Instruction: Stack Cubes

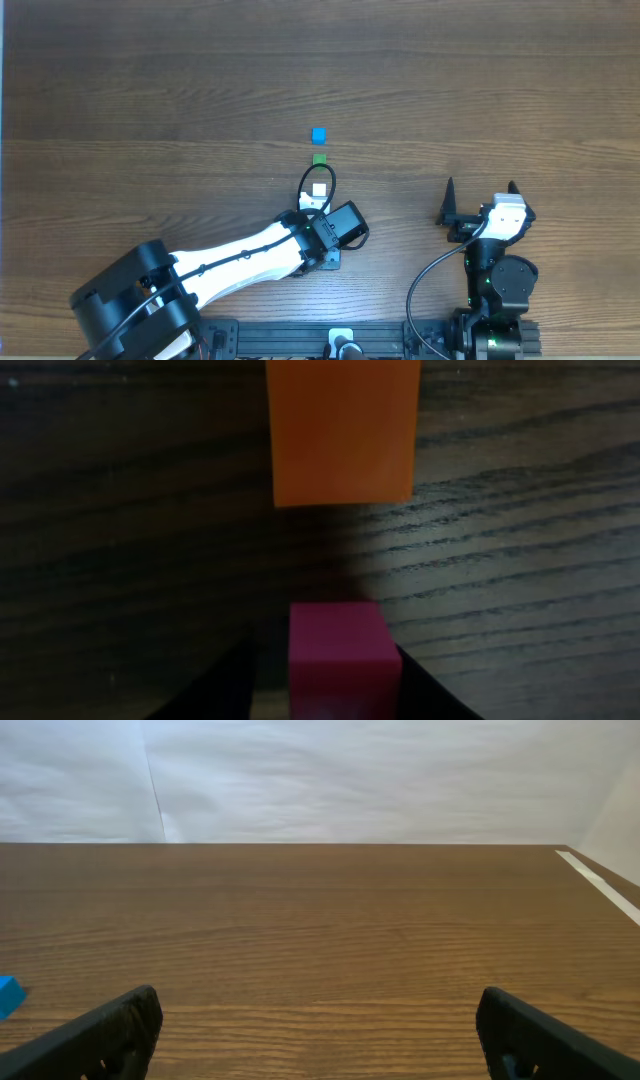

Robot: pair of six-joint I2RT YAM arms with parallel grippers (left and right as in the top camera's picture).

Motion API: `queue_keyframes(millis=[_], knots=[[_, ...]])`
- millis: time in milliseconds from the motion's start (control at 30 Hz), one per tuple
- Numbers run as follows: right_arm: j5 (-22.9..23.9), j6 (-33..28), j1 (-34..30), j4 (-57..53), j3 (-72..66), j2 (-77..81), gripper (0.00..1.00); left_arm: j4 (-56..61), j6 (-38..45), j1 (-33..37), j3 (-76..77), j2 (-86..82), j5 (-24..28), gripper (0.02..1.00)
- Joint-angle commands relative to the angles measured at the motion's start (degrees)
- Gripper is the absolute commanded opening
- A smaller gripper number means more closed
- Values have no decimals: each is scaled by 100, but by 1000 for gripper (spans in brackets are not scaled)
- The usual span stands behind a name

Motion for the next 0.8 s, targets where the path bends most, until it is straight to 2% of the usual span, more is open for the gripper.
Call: queue_keyframes(millis=[33, 133, 333, 800], knots=[[-28, 0, 33, -13, -33, -28, 993, 42, -28, 4, 92, 52, 44, 371], [-28, 0, 33, -13, -33, -28, 991, 101, -26, 4, 92, 52, 79, 356], [-28, 0, 33, -13, -33, -28, 993, 142, -26, 4, 92, 55, 96, 253], [-28, 0, 33, -13, -33, -28, 993, -37, -24, 4, 339, 39, 129, 121]])
